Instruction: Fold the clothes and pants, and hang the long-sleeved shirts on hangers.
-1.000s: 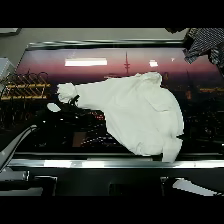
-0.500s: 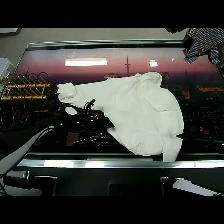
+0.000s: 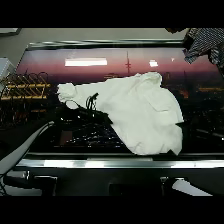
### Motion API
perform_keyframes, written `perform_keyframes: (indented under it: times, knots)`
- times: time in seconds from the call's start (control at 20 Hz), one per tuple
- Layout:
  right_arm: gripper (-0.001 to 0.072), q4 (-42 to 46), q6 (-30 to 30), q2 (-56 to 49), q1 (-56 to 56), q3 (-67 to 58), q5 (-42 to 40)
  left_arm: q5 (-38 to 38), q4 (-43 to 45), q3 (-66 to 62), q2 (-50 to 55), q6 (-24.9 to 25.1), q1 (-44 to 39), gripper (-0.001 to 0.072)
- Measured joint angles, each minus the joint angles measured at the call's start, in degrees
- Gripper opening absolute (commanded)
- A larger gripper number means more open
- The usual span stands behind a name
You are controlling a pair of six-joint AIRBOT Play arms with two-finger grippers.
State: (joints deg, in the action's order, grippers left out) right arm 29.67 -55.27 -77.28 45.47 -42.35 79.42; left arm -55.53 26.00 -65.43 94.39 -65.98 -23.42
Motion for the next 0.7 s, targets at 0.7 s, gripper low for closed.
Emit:
perform_keyframes:
  times: [0.7]
  knots:
    - [0.0035, -7.82, -8.48, 19.63, -23.41, -62.1, -27.61, 0.92, 5.31, -40.5, -27.02, -4.59, 24.13, 0.0017]
